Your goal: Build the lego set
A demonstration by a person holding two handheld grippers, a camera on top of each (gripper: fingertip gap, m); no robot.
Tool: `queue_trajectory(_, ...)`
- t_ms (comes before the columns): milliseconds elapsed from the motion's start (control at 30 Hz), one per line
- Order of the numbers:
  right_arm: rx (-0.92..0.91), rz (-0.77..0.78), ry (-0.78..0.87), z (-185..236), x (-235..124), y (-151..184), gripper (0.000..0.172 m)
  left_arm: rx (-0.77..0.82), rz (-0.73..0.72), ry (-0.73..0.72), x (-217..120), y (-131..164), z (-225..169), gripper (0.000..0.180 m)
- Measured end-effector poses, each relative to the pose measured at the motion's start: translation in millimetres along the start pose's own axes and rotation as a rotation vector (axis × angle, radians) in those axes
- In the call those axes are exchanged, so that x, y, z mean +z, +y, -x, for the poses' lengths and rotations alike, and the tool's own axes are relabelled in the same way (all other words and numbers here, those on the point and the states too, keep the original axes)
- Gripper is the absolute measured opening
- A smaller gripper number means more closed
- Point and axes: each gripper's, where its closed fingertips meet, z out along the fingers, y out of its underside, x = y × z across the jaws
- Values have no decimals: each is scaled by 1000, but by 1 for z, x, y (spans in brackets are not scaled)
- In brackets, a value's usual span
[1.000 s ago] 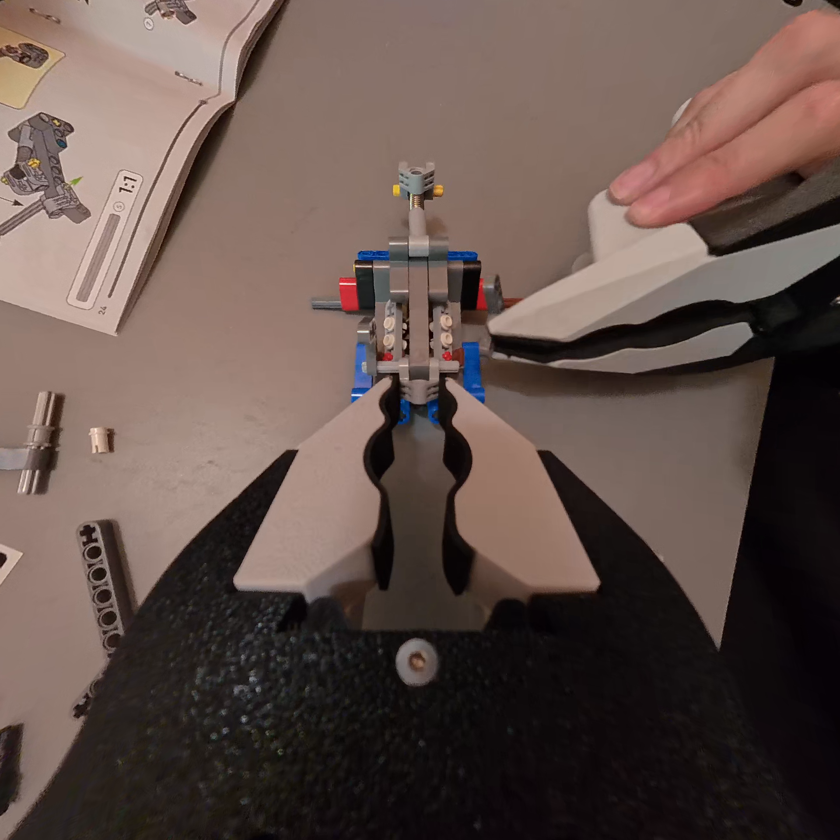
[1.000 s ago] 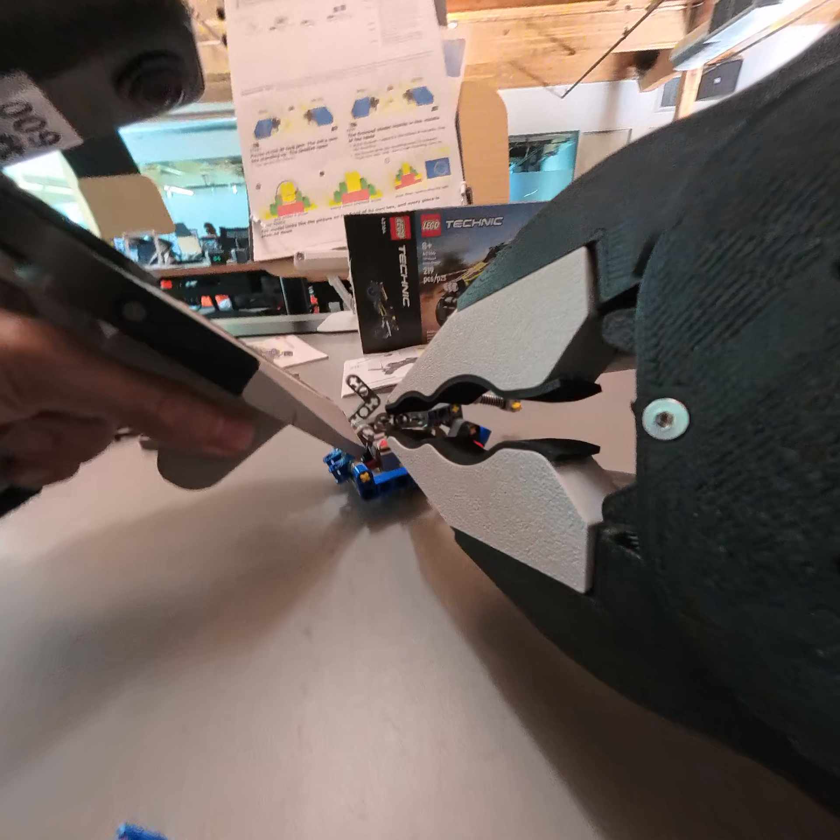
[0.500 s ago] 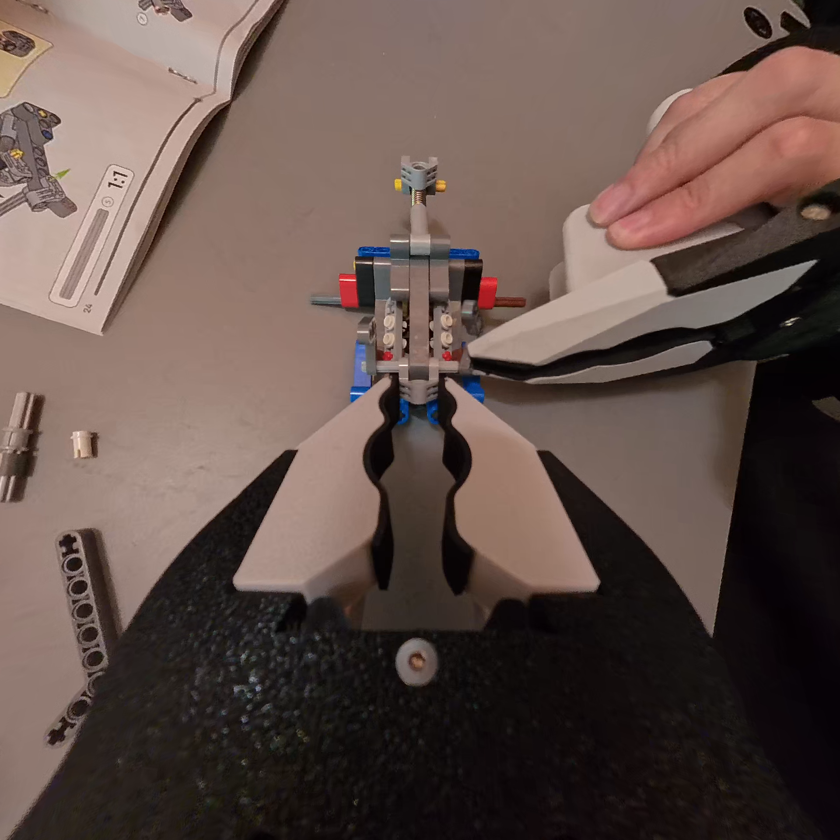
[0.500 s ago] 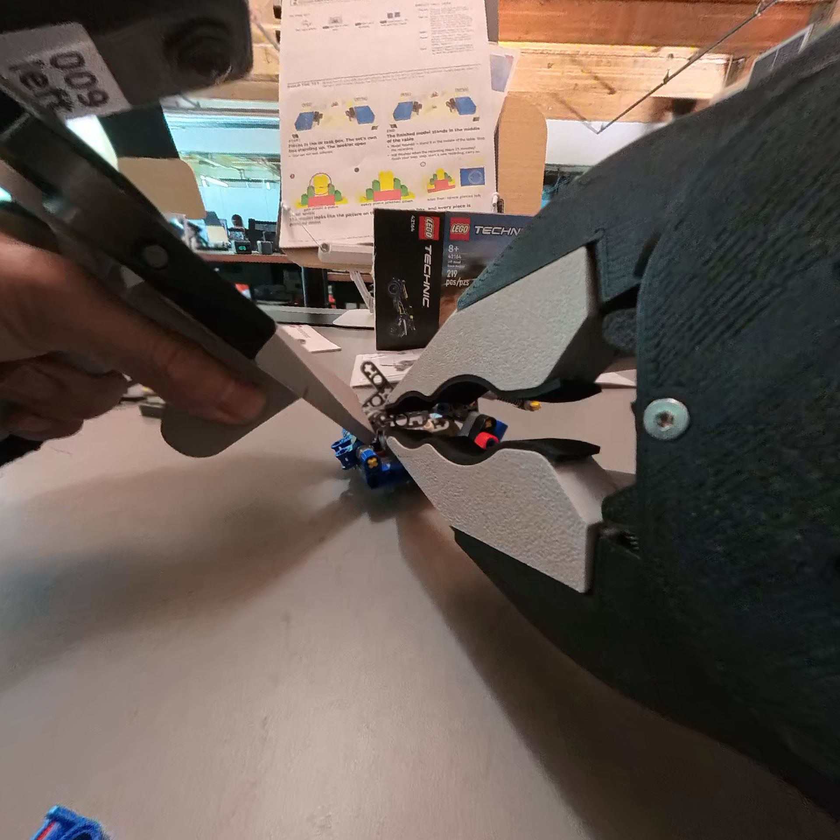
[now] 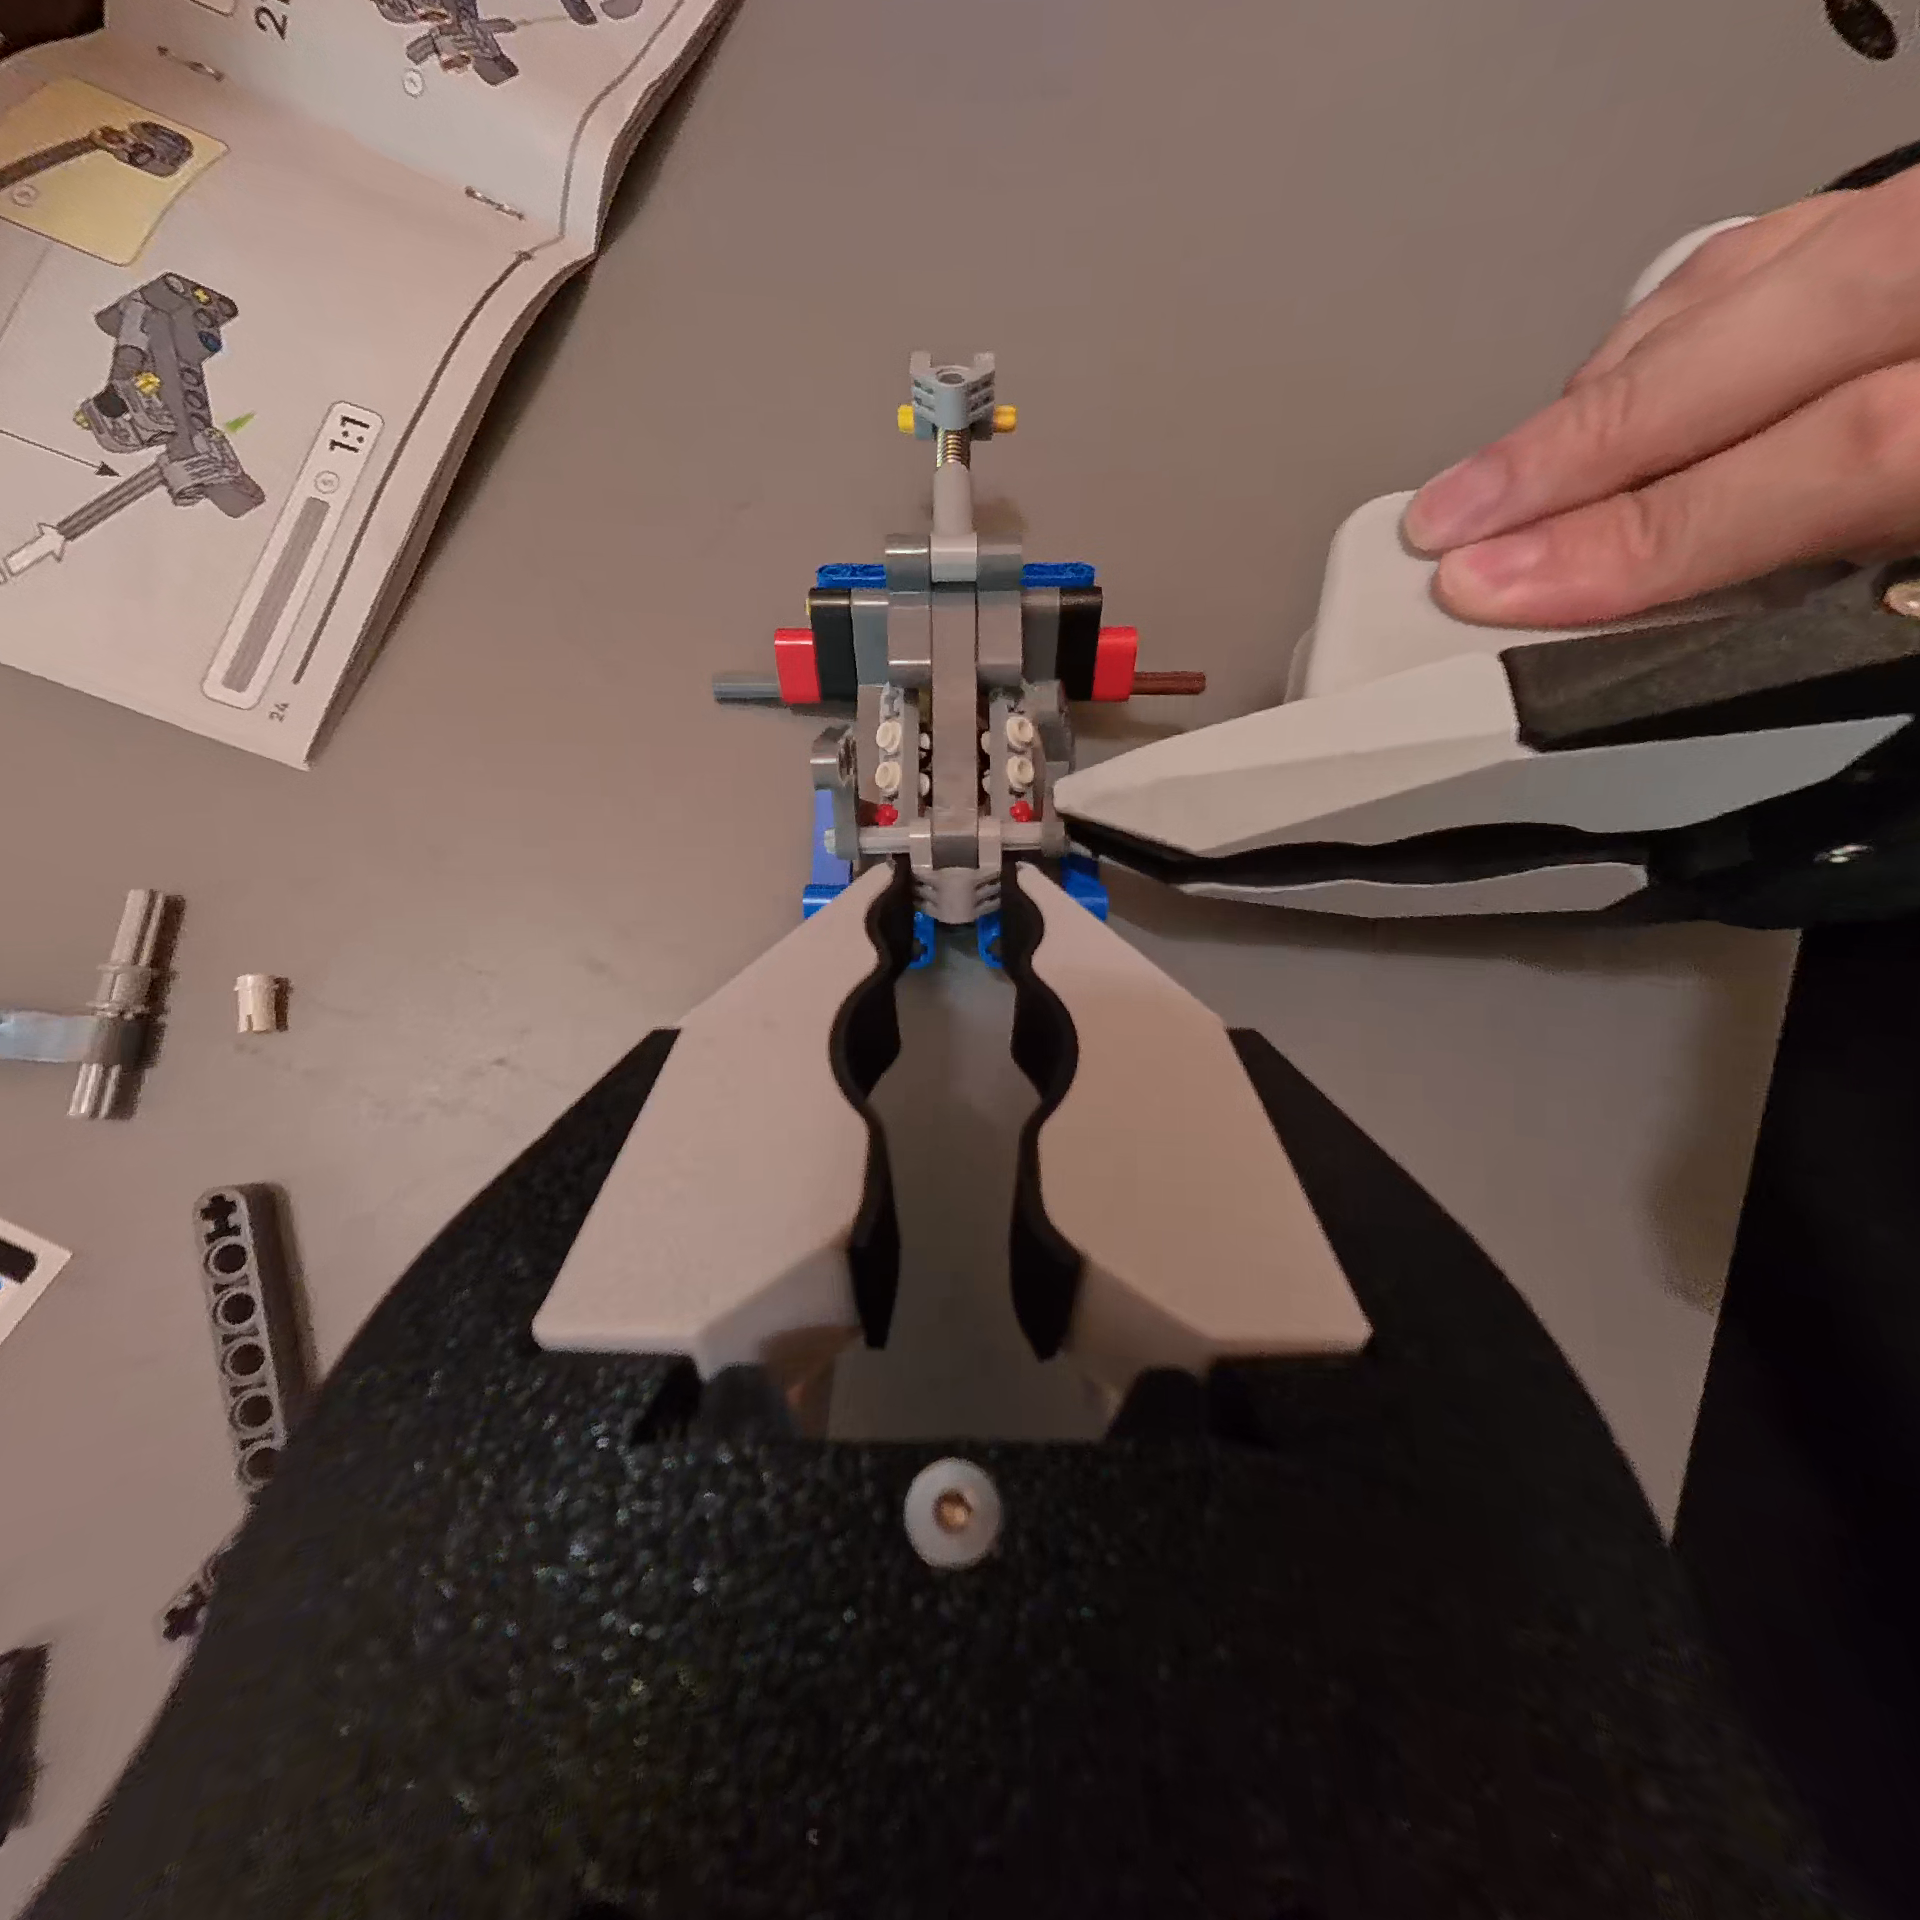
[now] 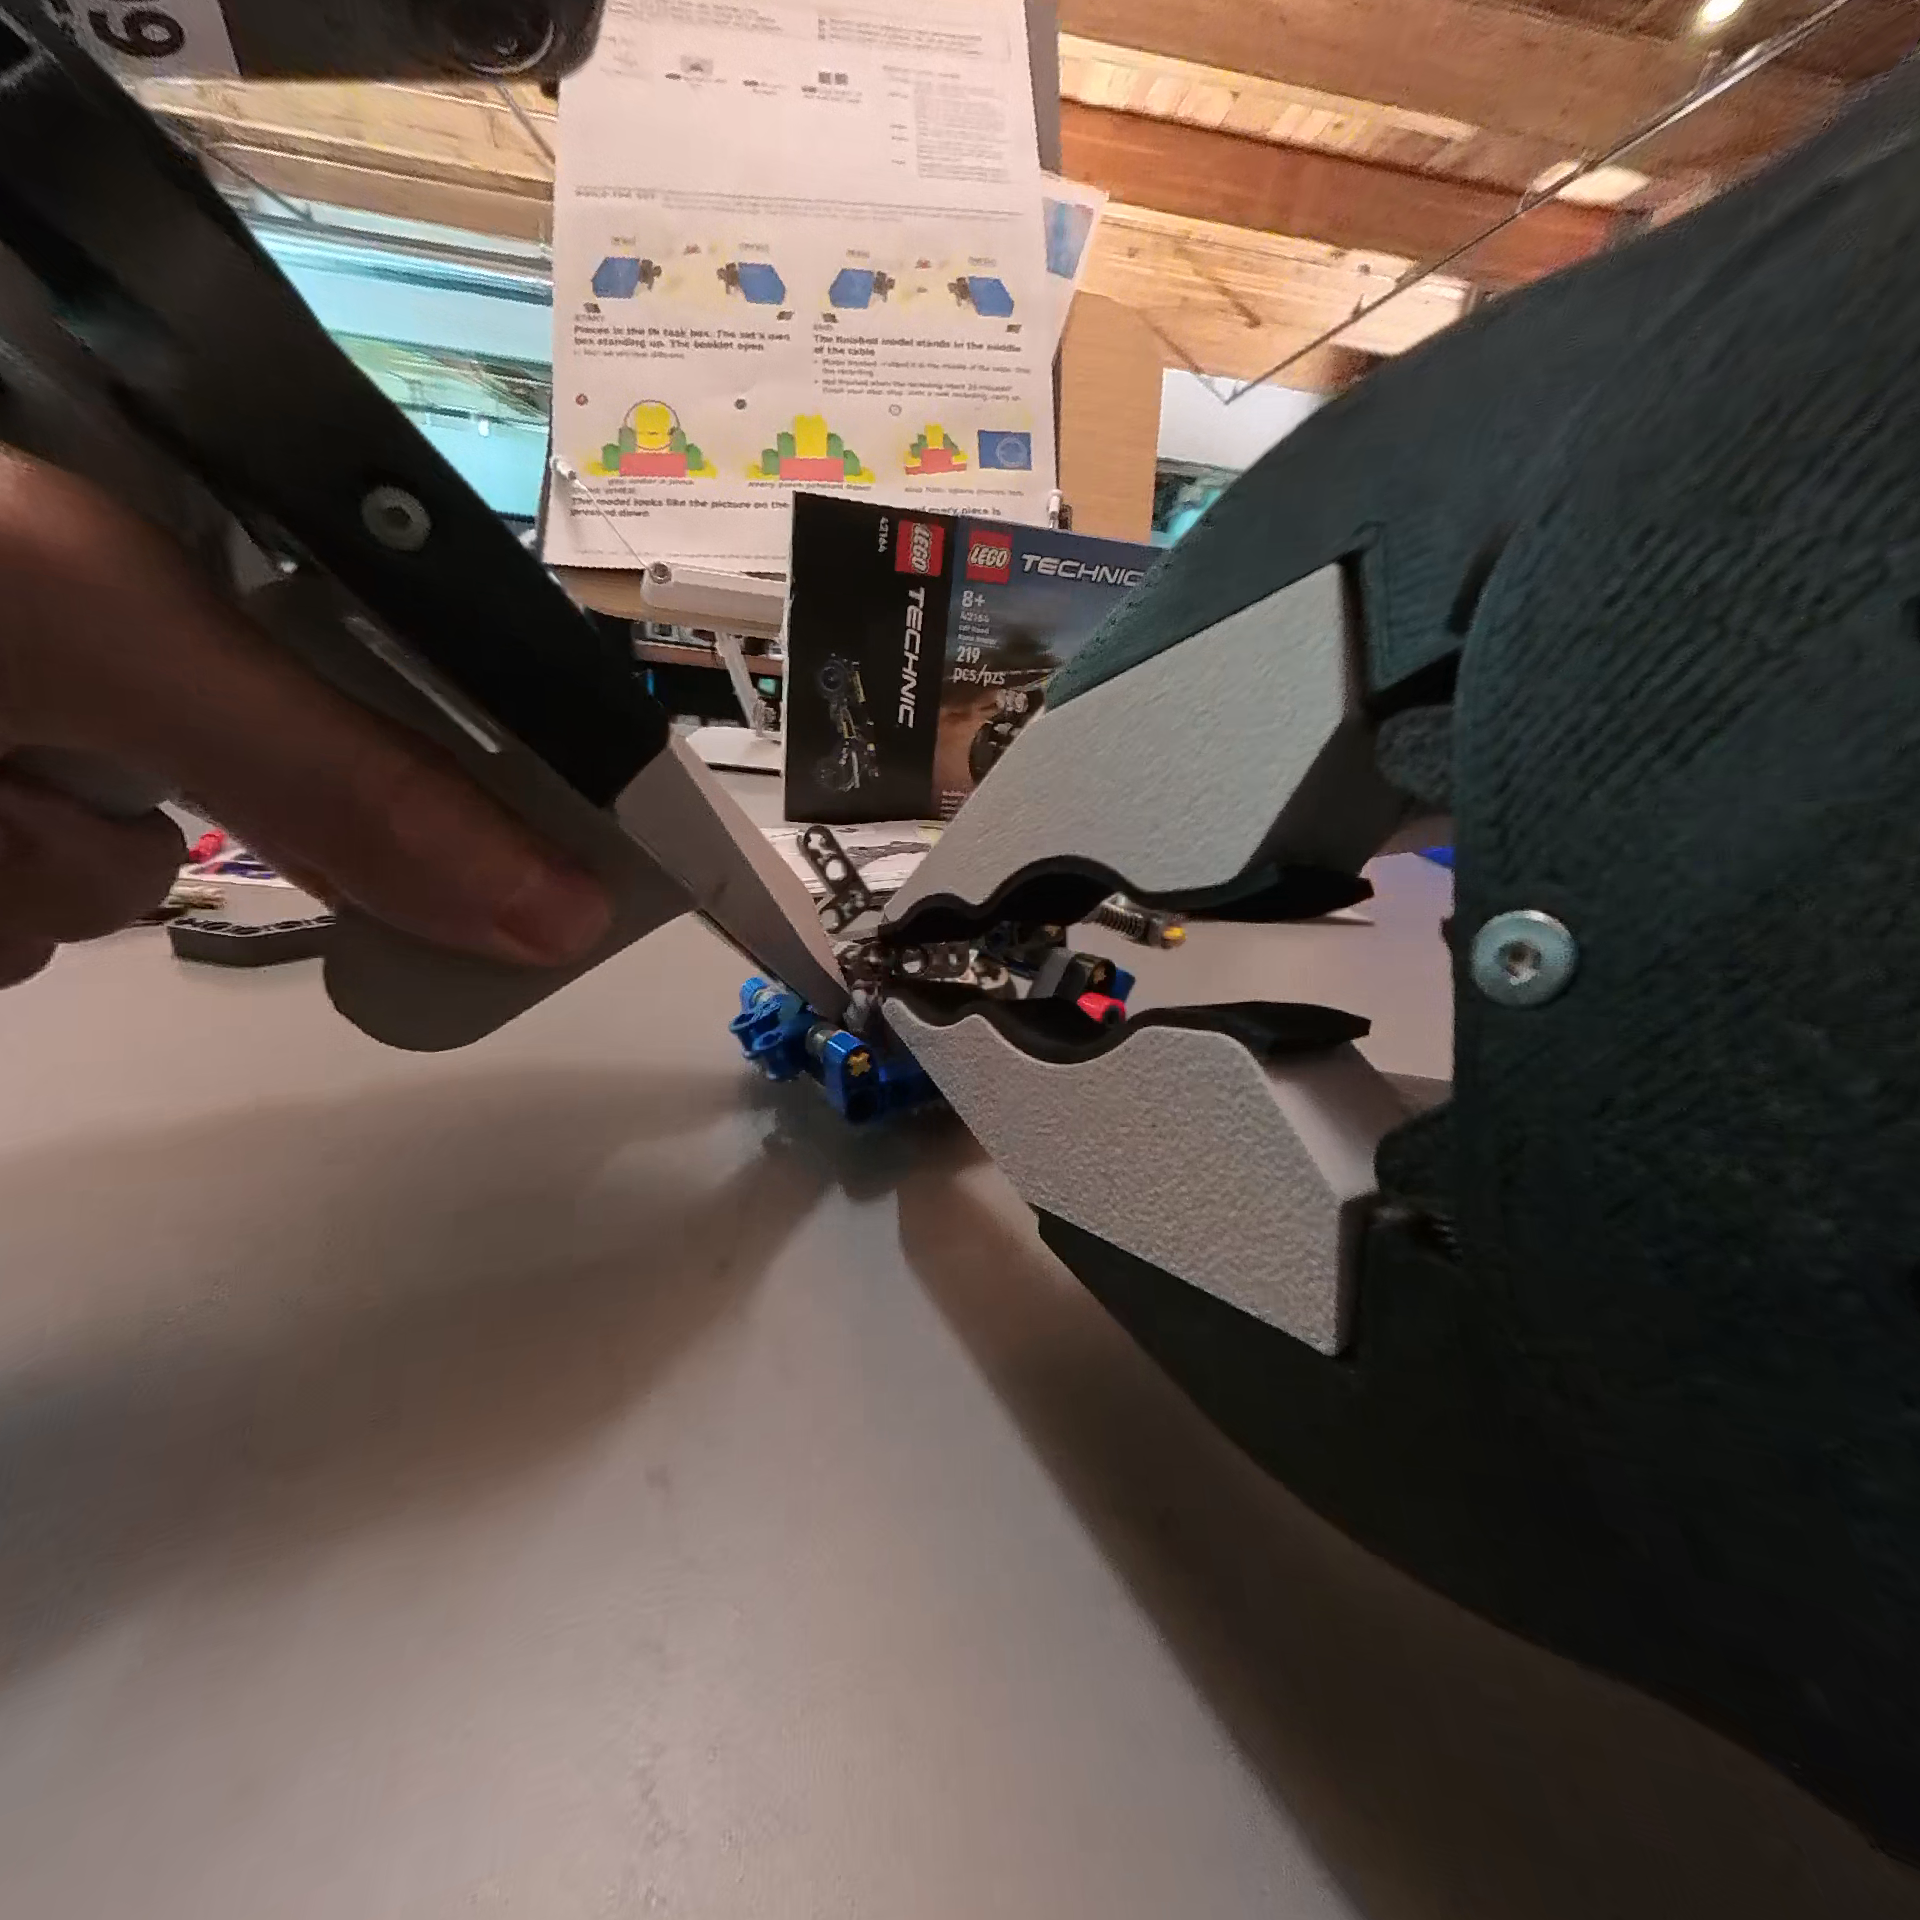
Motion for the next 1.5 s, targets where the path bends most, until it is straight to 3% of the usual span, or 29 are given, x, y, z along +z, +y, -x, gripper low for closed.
queue_trajectory(400, -171, 81, 35, 0, 1, 1, 4, -87, -28, 49, 0, -1, 0, 13)
queue_trajectory(600, -128, 142, 38, -1, 2, 3, 4, -77, -29, 23, 1, -2, 0, 13)
queue_trajectory(1033, 82, -38, -110, 1, 0, 3, 4, -59, -35, 27, 4, -4, -2, 13)
queue_trajectory(1233, 46, -128, -137, 1, 0, 2, 4, -68, -43, 36, 4, -4, -1, 13)
queue_trajectory(1500, 46, -124, -128, 2, 1, 3, 4, -69, -45, 23, 4, -5, 0, 13)
